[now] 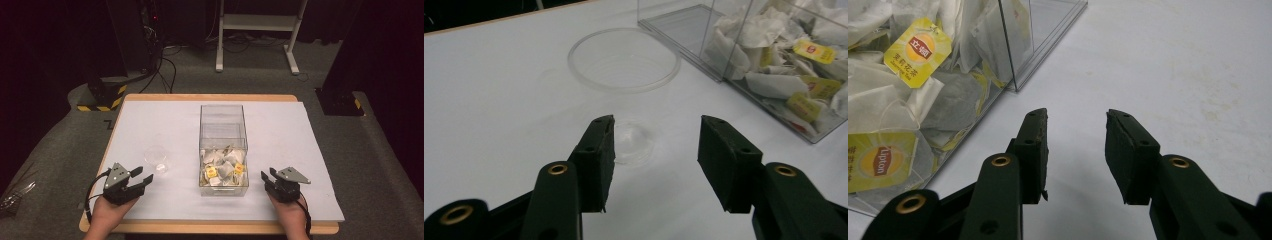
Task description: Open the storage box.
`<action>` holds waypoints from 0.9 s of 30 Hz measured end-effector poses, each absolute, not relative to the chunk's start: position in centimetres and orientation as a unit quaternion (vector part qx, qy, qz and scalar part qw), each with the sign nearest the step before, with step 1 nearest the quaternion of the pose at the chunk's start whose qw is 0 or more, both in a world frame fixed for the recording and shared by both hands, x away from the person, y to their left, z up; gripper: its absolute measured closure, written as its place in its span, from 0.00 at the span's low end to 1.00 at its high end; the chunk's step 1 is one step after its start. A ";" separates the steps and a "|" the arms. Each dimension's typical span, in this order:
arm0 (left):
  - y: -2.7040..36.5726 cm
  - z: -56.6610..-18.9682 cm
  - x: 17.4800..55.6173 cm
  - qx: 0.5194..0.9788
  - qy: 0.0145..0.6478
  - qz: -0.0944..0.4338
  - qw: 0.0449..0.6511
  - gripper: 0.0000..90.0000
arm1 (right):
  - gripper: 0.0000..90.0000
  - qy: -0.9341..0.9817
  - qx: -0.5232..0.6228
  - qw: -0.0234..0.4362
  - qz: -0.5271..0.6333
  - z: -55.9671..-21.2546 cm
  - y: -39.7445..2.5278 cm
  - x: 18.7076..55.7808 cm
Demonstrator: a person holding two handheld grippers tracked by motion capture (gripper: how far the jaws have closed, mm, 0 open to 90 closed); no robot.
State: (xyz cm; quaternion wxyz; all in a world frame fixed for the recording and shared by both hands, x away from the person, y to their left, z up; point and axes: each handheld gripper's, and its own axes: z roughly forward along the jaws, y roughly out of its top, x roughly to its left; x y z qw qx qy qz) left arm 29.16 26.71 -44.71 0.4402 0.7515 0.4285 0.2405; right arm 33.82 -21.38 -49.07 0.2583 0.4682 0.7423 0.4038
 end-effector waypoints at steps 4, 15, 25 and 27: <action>25.8 -44.1 28.9 0.753 0.418 0.237 0.450 0.54 | 0.68 0.747 0.467 0.252 0.400 -49.3 -21.3 33.9; 23.0 -42.2 29.9 0.766 0.393 0.219 0.459 0.54 | 0.67 0.756 0.465 0.244 0.392 -49.8 -21.1 34.1; 20.7 -41.5 30.5 0.771 0.381 0.211 0.465 0.50 | 0.67 0.758 0.465 0.239 0.391 -49.9 -21.1 34.1; 20.2 -41.4 30.7 0.772 0.378 0.209 0.466 0.50 | 0.67 0.758 0.464 0.239 0.391 -49.9 -21.2 34.1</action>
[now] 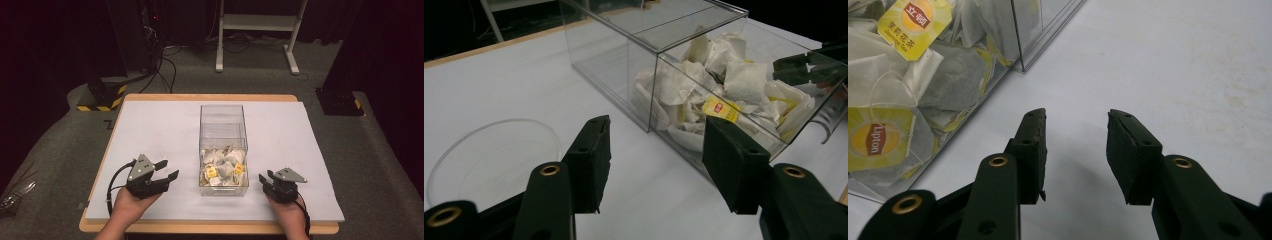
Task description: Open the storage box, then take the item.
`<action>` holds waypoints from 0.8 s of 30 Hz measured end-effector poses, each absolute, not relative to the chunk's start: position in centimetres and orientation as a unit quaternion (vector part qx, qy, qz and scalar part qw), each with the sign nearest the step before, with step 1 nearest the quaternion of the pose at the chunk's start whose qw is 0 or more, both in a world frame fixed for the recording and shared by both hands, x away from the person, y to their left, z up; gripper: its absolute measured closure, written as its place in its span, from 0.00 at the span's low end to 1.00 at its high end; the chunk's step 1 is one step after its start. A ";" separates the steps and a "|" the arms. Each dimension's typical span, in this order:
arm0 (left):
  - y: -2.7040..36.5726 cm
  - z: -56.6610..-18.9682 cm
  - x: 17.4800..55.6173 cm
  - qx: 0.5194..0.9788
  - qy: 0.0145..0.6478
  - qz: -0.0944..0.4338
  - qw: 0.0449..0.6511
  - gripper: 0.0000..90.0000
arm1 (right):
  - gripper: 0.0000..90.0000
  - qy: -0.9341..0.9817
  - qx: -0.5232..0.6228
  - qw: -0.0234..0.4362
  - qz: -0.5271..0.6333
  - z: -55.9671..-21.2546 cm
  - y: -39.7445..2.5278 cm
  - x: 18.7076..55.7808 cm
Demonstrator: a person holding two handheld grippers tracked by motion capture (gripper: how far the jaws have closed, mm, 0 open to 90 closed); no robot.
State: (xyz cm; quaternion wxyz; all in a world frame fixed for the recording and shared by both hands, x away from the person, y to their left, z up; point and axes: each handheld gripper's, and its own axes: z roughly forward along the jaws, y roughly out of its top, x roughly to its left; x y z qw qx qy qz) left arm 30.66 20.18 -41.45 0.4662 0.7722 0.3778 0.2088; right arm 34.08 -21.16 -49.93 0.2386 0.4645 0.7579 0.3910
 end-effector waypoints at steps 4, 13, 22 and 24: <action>19.2 -41.3 30.9 0.773 0.373 0.204 0.471 0.50 | 0.67 0.759 0.463 0.238 0.391 -49.9 -21.2 34.1; 17.2 -41.0 31.4 0.775 0.363 0.192 0.480 0.50 | 0.67 0.759 0.464 0.234 0.392 -49.9 -21.2 34.1; 15.6 -40.7 32.1 0.778 0.352 0.179 0.489 0.50 | 0.67 0.756 0.469 0.232 0.393 -49.9 -21.3 34.2; 15.4 -40.6 32.2 0.776 0.351 0.177 0.493 0.50 | 0.67 0.756 0.471 0.231 0.392 -50.0 -21.2 34.2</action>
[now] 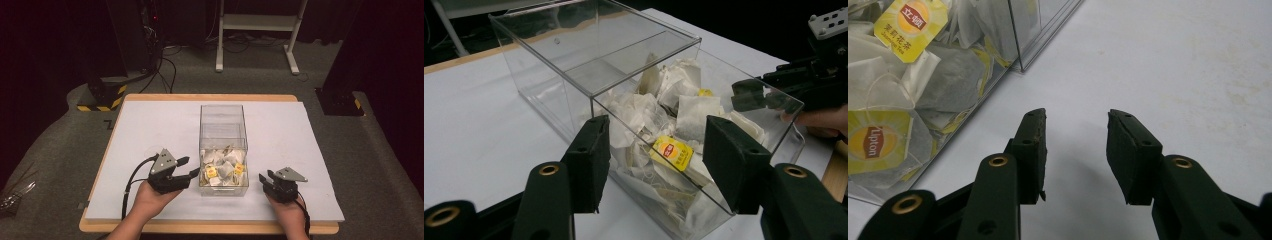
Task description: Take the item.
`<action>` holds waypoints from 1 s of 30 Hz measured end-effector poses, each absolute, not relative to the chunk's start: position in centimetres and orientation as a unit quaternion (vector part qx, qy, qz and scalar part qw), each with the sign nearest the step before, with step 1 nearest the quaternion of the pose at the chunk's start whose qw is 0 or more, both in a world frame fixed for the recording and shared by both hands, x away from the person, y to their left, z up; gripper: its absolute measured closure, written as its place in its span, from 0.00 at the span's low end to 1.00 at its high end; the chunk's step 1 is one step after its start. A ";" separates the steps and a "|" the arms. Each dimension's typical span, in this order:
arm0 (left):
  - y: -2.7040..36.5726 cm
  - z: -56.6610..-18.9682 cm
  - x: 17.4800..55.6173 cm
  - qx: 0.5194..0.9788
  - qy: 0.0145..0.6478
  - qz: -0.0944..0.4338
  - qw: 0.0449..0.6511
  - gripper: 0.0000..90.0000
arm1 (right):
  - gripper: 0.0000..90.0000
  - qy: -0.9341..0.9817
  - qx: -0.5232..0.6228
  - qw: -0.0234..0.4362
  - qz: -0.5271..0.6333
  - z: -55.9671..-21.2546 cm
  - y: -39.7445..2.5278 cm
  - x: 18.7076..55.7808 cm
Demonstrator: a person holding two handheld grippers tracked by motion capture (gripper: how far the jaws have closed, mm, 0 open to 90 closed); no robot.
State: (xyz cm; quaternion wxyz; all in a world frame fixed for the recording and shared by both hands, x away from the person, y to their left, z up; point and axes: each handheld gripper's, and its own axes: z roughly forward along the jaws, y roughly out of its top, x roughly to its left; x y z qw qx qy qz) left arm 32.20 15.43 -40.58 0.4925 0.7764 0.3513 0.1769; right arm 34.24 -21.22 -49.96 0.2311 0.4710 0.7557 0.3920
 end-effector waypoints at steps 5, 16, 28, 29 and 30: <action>14.9 -40.3 32.2 0.774 0.350 0.176 0.498 0.50 | 0.67 0.756 0.470 0.233 0.392 -50.0 -21.3 34.3; 12.0 -40.4 32.9 0.789 0.331 0.168 0.489 0.50 | 0.67 0.758 0.469 0.226 0.393 -50.0 -21.2 34.4; 9.2 -40.8 33.1 0.801 0.320 0.162 0.480 0.51 | 0.66 0.759 0.465 0.221 0.398 -50.0 -21.3 34.4; 9.0 -40.8 33.3 0.804 0.319 0.157 0.477 0.51 | 0.66 0.758 0.468 0.219 0.398 -50.0 -21.3 34.4; 8.8 -40.9 33.3 0.806 0.320 0.156 0.474 0.51 | 0.66 0.757 0.469 0.219 0.398 -50.0 -21.3 34.4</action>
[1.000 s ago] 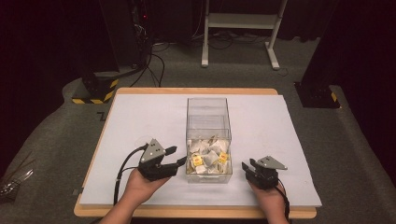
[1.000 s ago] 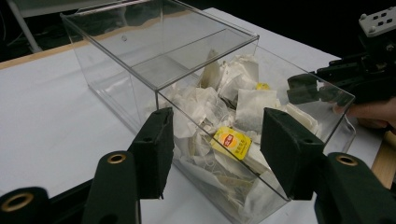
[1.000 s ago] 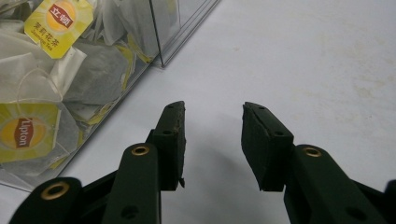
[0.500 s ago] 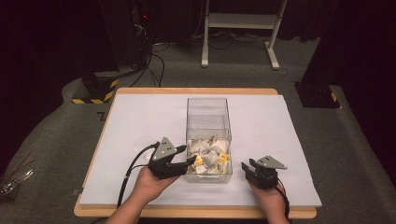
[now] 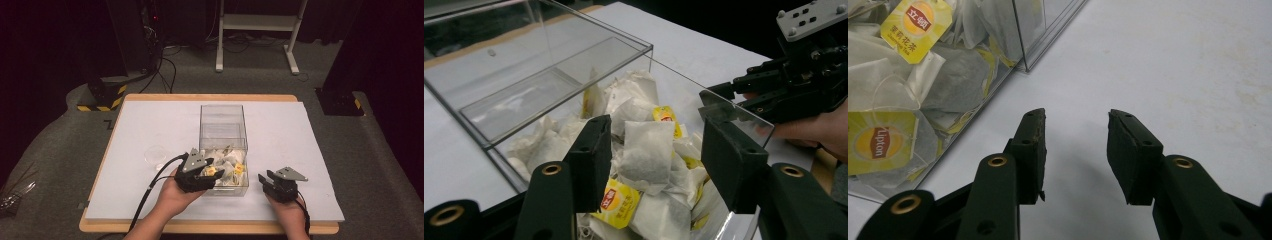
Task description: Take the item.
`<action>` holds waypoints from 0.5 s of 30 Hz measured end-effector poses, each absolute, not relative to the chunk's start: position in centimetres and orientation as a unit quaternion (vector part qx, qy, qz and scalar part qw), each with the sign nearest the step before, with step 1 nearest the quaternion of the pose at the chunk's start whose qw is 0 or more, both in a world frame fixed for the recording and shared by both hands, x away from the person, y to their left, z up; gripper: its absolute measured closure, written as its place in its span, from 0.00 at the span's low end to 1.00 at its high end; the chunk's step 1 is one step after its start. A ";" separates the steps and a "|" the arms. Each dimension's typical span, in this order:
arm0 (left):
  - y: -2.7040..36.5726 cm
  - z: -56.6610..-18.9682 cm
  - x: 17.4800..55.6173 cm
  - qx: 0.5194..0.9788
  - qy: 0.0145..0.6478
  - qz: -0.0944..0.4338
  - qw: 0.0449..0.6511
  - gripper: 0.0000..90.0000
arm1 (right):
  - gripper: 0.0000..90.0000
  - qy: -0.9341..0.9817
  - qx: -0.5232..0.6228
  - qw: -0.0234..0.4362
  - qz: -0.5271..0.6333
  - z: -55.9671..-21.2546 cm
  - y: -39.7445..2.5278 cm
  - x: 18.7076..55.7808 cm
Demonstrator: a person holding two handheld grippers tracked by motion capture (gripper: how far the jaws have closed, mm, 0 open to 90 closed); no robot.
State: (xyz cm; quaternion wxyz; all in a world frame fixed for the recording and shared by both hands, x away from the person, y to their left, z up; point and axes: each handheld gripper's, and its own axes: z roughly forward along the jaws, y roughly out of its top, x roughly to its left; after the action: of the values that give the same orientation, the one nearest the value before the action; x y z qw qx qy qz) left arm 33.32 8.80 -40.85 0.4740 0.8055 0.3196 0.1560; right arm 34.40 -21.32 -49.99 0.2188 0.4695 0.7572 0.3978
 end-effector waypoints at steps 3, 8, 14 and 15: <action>8.3 -40.9 33.6 0.813 0.317 0.157 0.462 0.51 | 0.66 0.759 0.466 0.219 0.398 -50.0 -21.3 34.4; 7.4 -40.9 34.1 0.821 0.315 0.153 0.450 0.53 | 0.66 0.759 0.467 0.219 0.397 -50.0 -21.3 34.5; 6.0 -40.7 34.6 0.834 0.311 0.158 0.427 0.55 | 0.66 0.758 0.467 0.221 0.399 -50.0 -21.3 34.4; 5.8 -40.7 34.7 0.836 0.310 0.161 0.422 0.55 | 0.66 0.756 0.469 0.220 0.399 -50.0 -21.3 34.3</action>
State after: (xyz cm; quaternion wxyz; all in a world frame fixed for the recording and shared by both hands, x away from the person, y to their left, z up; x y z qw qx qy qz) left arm 34.72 5.77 -40.70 0.4223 0.8364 0.3104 0.1605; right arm 34.35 -21.33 -50.00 0.2198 0.4695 0.7563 0.3990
